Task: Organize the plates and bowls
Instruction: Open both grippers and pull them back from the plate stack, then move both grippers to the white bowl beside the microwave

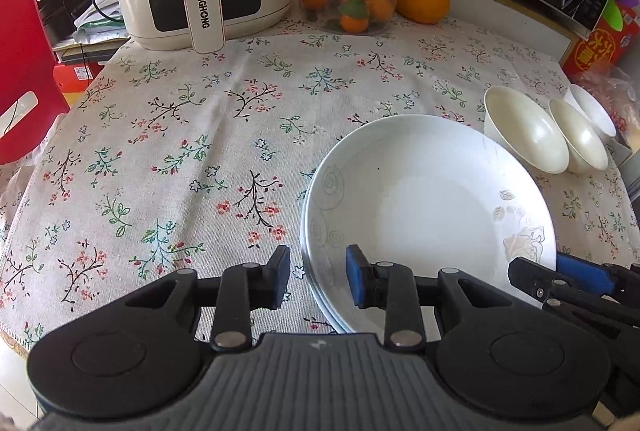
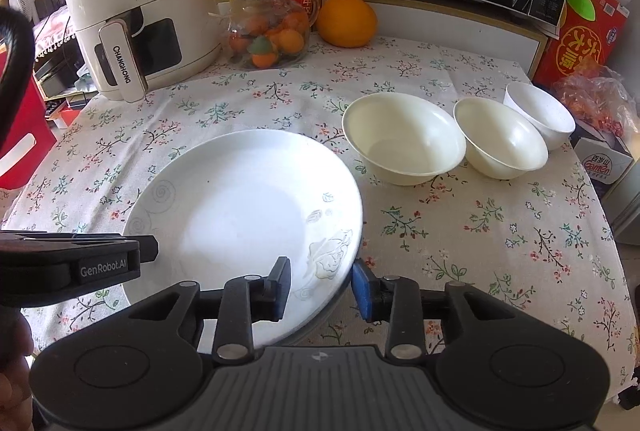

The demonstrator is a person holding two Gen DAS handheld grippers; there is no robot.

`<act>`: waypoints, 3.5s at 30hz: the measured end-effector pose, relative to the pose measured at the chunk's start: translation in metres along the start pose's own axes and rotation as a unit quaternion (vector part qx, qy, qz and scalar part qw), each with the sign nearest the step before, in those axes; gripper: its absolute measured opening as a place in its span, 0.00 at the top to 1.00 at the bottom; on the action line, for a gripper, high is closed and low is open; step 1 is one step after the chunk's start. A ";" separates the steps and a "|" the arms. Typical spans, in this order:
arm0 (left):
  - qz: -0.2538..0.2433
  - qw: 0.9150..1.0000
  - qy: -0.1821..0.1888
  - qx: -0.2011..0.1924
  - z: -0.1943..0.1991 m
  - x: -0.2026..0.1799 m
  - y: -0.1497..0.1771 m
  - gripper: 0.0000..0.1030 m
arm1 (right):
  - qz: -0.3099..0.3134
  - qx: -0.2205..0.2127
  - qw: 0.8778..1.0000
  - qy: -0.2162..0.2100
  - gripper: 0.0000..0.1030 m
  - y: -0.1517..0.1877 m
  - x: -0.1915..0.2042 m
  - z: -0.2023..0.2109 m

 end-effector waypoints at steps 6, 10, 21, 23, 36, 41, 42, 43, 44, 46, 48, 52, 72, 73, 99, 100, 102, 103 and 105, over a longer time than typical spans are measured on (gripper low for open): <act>0.029 0.999 0.015 0.007 -0.005 0.008 -0.006 0.58 | -0.033 -0.011 0.999 -0.004 0.56 -0.010 -0.010 -0.004; 0.022 0.999 0.023 0.011 -0.010 0.001 -0.005 0.58 | -0.068 0.007 0.997 -0.029 0.53 -0.014 -0.016 -0.014; 0.010 0.998 0.061 0.020 -0.018 -0.010 -0.009 0.50 | -0.096 0.027 0.992 -0.073 0.48 -0.015 -0.011 -0.028; 0.013 0.998 0.062 0.019 -0.019 -0.008 -0.010 0.53 | -0.090 0.024 0.994 -0.061 0.47 -0.016 -0.008 -0.028; 0.097 0.995 0.034 0.003 -0.028 0.029 -0.042 0.53 | -0.089 0.009 0.993 -0.072 0.46 -0.048 0.022 -0.047; 0.114 0.993 0.027 0.001 -0.030 0.040 -0.049 0.52 | -0.091 0.007 0.992 -0.087 0.44 -0.055 0.032 -0.052; 0.116 0.993 0.025 0.000 -0.029 0.041 -0.050 0.52 | -0.093 0.006 0.991 -0.091 0.44 -0.057 0.032 -0.053; 0.118 0.993 0.024 0.001 -0.029 0.042 -0.050 0.52 | -0.095 0.005 0.991 -0.095 0.44 -0.059 0.032 -0.054; 0.119 0.993 0.023 0.001 -0.029 0.043 -0.050 0.52 | -0.100 0.004 0.990 -0.101 0.44 -0.061 0.031 -0.055; 0.121 0.992 0.024 -0.002 -0.029 0.044 -0.051 0.52 | -0.113 0.006 0.987 -0.114 0.44 -0.063 0.029 -0.055; 0.116 0.993 0.024 -0.002 -0.029 0.043 -0.050 0.51 | -0.114 0.009 0.986 -0.119 0.44 -0.064 0.028 -0.056; 0.115 0.993 0.032 -0.002 -0.029 0.044 -0.049 0.51 | -0.104 0.014 0.985 -0.134 0.45 -0.062 0.026 -0.056; 0.044 0.996 0.015 -0.080 0.018 -0.024 -0.066 0.53 | -0.227 -0.028 0.962 -0.147 0.43 -0.050 -0.081 -0.006; 0.037 0.996 0.020 -0.078 0.018 -0.034 -0.067 0.53 | -0.236 -0.033 0.961 -0.144 0.43 -0.050 -0.092 -0.003; -0.083 0.988 0.122 -0.039 -0.059 -0.295 -0.171 0.40 | -0.423 -0.083 0.900 -0.069 0.45 -0.095 -0.307 -0.050; -0.084 0.988 0.123 -0.036 -0.062 -0.297 -0.173 0.43 | -0.424 -0.084 0.899 -0.064 0.46 -0.098 -0.310 -0.054; -0.084 0.988 0.125 -0.027 -0.069 -0.303 -0.175 0.45 | -0.430 -0.081 0.897 -0.060 0.48 -0.103 -0.315 -0.062; -0.085 0.988 0.128 -0.025 -0.071 -0.304 -0.174 0.47 | -0.431 -0.080 0.896 -0.063 0.48 -0.104 -0.317 -0.065; -0.095 0.986 0.132 -0.024 -0.076 -0.310 -0.174 0.47 | -0.428 -0.078 0.898 -0.070 0.50 -0.107 -0.317 -0.071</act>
Point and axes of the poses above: each gripper's, at about its wrist camera, not at the fingertips, and z roughly against the way its jaws point, x to its left, y to its underside, the point moved 5 cm from there along -z, roughly the way its jaws point, and after that the axes turned 11 degrees about x, right-handed, at the moved point
